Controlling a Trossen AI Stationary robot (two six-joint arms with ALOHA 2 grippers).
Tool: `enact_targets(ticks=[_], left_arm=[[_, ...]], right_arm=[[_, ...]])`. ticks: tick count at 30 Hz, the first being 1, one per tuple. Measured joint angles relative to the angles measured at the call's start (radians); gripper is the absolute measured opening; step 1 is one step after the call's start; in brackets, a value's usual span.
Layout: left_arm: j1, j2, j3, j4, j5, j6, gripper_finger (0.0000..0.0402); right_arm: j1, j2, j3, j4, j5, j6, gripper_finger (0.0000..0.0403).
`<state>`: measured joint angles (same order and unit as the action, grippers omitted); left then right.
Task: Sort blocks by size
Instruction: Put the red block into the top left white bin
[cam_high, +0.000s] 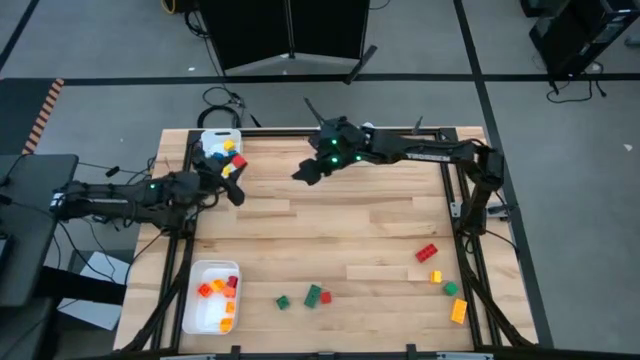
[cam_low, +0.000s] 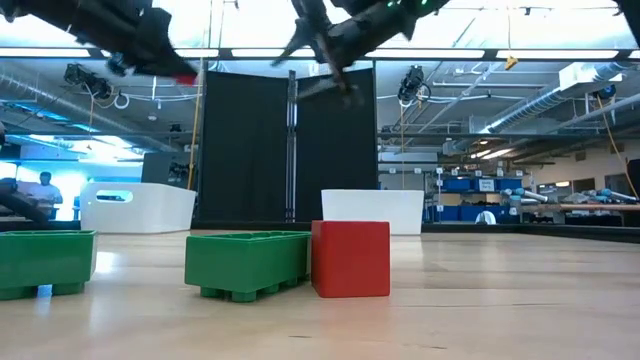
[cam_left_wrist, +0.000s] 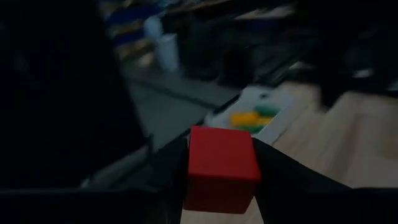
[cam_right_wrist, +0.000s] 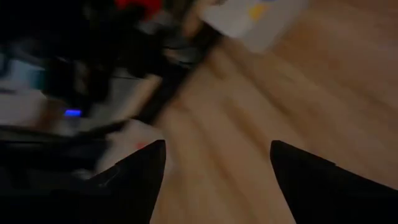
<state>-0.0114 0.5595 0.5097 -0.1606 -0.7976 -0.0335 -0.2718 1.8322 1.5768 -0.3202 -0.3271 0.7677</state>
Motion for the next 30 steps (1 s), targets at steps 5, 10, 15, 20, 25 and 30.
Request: enact_targets(ticks=[5,10,15,20,25,30], left_arm=[[0.105,0.026,0.087,-0.356,-0.039,-0.284,0.0160],[0.292,0.119,0.193,-0.608,0.019,-0.458,0.0159],[0.499,0.237,0.234,-0.680,0.205,-0.471,0.0145],[0.662,0.358,0.233,-0.708,0.348,-0.443,0.0148],[0.773,0.462,0.232,-0.670,0.473,-0.433,0.0154],[0.854,0.569,0.233,-0.637,0.526,-0.420,0.0155]], right_arm=[[0.031,-0.070,0.000,-0.249,0.181,-0.054,0.0298],[0.081,-0.104,0.000,-0.346,0.308,-0.056,0.0301],[0.122,-0.108,0.000,-0.339,0.360,-0.054,0.0302],[0.156,-0.108,0.000,-0.340,0.364,-0.042,0.0298],[0.189,-0.108,-0.001,-0.340,0.364,-0.037,0.0298],[0.216,-0.108,-0.001,-0.340,0.364,-0.034,0.0302]])
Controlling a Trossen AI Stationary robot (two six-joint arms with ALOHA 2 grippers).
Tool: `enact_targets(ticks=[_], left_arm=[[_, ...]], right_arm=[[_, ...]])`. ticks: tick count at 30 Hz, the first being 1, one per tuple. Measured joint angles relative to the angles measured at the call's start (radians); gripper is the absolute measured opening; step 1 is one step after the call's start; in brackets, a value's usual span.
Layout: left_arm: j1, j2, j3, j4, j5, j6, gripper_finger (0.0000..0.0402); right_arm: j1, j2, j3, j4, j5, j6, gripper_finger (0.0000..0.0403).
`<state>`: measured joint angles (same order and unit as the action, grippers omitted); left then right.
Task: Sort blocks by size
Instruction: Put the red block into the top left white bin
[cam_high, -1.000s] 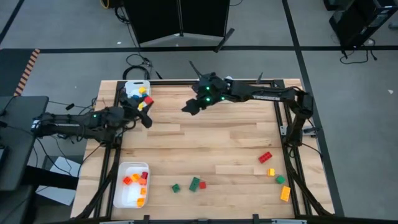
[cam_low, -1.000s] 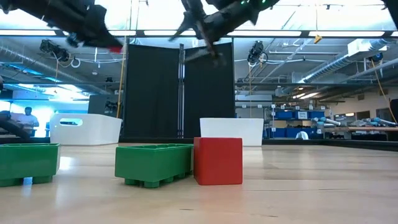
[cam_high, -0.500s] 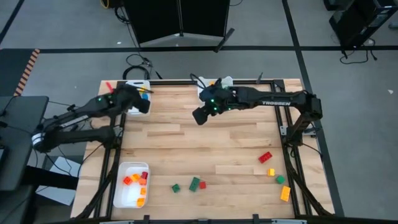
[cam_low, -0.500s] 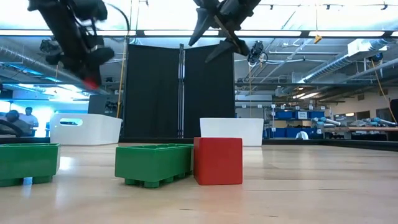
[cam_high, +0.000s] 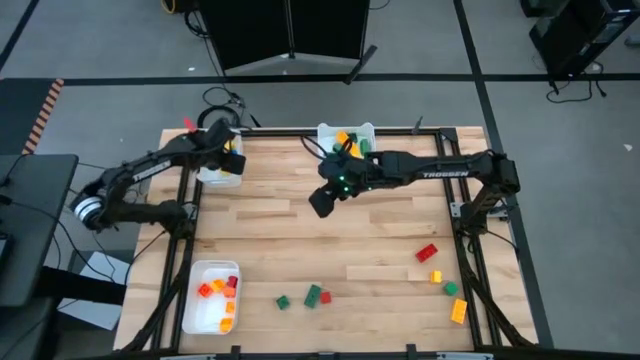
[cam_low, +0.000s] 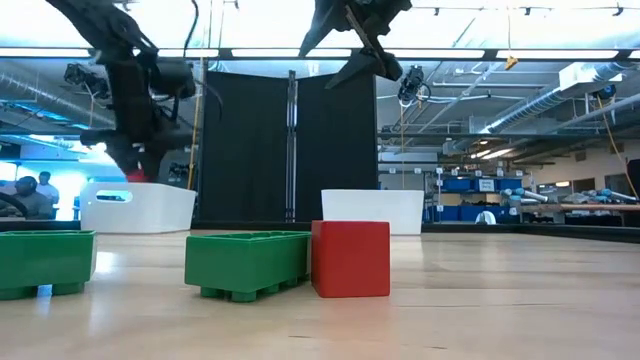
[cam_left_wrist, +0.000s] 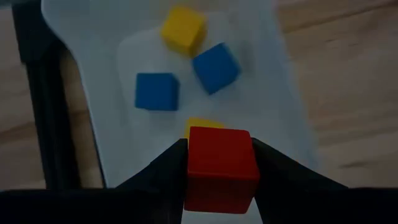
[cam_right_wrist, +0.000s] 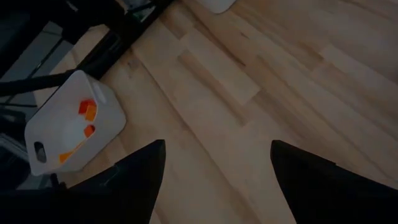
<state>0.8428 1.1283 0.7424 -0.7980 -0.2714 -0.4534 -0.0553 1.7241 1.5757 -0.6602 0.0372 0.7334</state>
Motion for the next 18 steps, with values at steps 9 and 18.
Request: enact_targets(ticks=[9,18], left_arm=[[0.070,0.149,0.000,0.058,0.010,0.005,0.0156],[0.070,0.165,0.000,0.097,0.012,0.033,0.0156]], right_arm=[[0.062,0.000,-0.001,-0.008,0.000,0.008,0.0298],[0.138,0.000,-0.001,-0.373,0.216,0.165,0.0301]])
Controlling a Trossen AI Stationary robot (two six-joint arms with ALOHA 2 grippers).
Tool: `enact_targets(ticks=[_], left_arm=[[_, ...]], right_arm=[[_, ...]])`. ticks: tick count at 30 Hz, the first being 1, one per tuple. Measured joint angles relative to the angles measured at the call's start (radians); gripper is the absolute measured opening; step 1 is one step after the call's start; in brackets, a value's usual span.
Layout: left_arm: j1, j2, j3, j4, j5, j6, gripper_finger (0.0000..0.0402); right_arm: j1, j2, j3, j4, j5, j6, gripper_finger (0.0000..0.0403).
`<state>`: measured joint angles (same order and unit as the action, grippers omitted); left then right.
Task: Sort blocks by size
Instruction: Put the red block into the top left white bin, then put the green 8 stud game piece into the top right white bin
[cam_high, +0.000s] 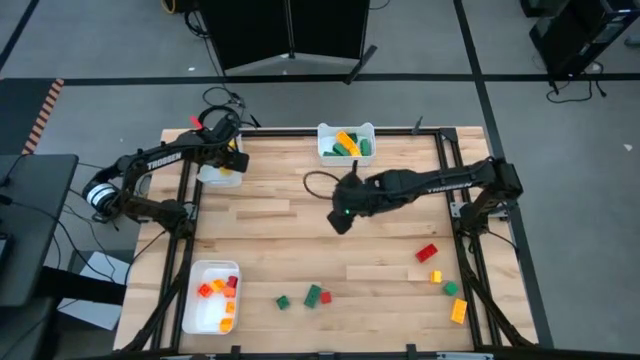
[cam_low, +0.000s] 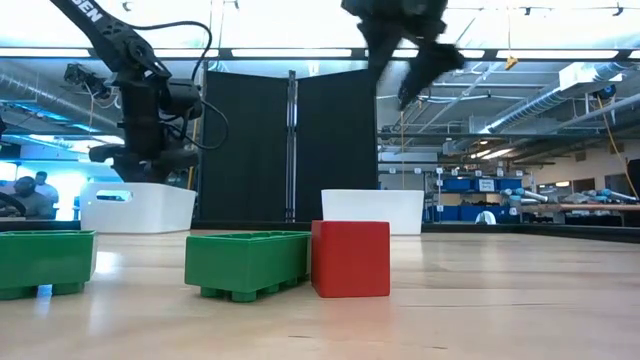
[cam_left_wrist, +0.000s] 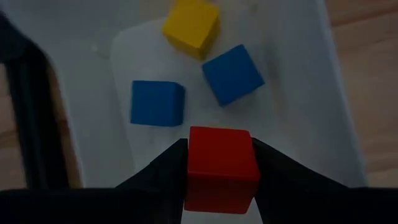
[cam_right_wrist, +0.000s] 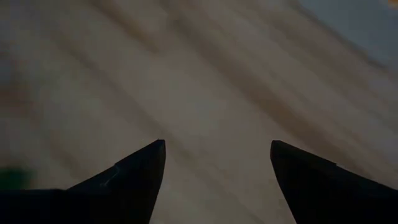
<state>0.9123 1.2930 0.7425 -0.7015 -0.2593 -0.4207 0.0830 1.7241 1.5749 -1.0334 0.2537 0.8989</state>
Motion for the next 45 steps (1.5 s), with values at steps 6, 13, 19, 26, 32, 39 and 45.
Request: enact_targets(ticks=[6,13,19,26,32,39,45], left_arm=[[0.000,0.000,0.000,0.014,0.055,0.019,0.0163],[0.000,0.000,0.000,0.046,0.116,0.017,0.0206],[0.000,0.000,0.000,0.062,0.121,0.020,0.0263],[0.000,0.001,0.007,0.037,0.116,0.023,0.0286],[0.000,0.001,0.140,-0.115,0.054,0.111,0.0287],[-0.009,-0.033,0.357,-0.253,0.026,0.239,0.0287],[-0.080,-0.110,0.442,-0.315,0.036,0.369,0.0287]], right_arm=[[0.070,0.000,0.000,-0.258,0.177,0.186,0.0301],[0.166,0.000,0.000,-0.408,0.243,0.343,0.0303],[0.227,0.000,-0.005,-0.493,0.252,0.457,0.0303],[0.280,-0.052,-0.149,-0.477,0.242,0.654,0.0300],[0.345,-0.089,-0.272,-0.364,0.196,0.838,0.0304],[0.381,-0.089,-0.314,-0.272,0.150,1.016,0.0301],[0.394,-0.089,-0.314,-0.259,0.140,1.062,0.0301]])
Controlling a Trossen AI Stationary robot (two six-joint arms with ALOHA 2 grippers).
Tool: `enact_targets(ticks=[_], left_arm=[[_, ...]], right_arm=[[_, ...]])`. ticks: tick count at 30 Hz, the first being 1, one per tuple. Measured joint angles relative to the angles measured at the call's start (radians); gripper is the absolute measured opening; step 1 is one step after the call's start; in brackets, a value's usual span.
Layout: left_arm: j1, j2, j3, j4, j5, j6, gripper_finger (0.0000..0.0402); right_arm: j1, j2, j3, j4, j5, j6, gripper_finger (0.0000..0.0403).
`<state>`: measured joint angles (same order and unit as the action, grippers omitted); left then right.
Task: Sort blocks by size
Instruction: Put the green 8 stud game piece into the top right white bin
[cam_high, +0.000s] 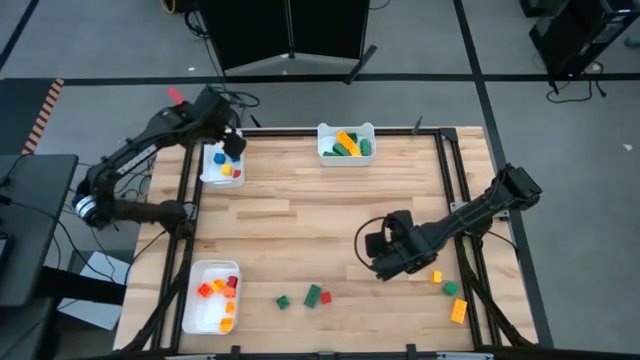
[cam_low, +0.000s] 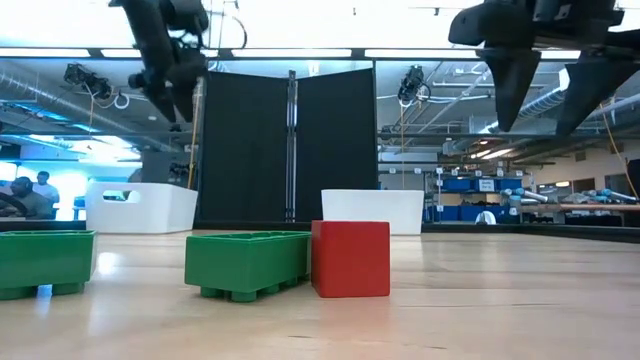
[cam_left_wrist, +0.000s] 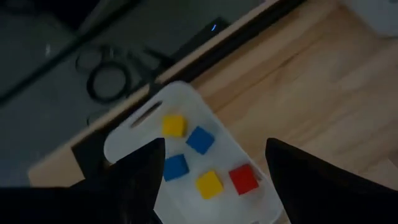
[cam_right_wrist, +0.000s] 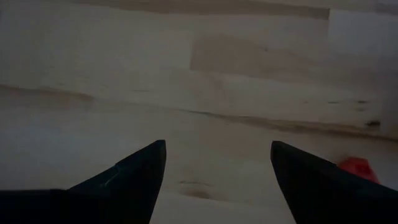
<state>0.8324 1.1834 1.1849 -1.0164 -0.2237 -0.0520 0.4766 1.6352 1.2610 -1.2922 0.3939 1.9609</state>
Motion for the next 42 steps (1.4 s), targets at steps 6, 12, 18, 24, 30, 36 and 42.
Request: enact_targets(ticks=[6,12,18,24,30,36,42], left_arm=[[-0.122,-0.108,0.000,-0.031,0.063,0.068,0.0287],[-0.294,-0.206,-0.060,-0.026,0.154,0.019,0.0287],[-0.544,-0.296,-0.194,0.038,0.128,-0.243,0.0287],[-0.881,-0.308,-0.292,0.235,-0.024,-0.531,0.0287],[-1.194,-0.174,-0.287,0.379,-0.244,-0.704,0.0287],[-1.358,0.065,-0.135,0.360,-0.307,-0.743,0.0287],[-1.399,0.279,0.076,0.257,-0.248,-0.696,0.0287]], right_arm=[[0.000,0.000,0.000,0.025,-0.041,0.033,0.0298],[0.001,0.000,0.000,0.036,-0.058,-0.042,0.0285],[0.004,0.000,0.000,0.032,-0.057,-0.144,0.0273],[0.047,0.000,0.000,0.031,-0.057,-0.210,0.0266],[0.110,0.000,0.000,0.024,-0.057,-0.241,0.0258],[0.162,0.000,0.000,0.011,-0.057,-0.256,0.0251],[0.195,0.000,0.000,0.011,-0.047,-0.256,0.0245]])
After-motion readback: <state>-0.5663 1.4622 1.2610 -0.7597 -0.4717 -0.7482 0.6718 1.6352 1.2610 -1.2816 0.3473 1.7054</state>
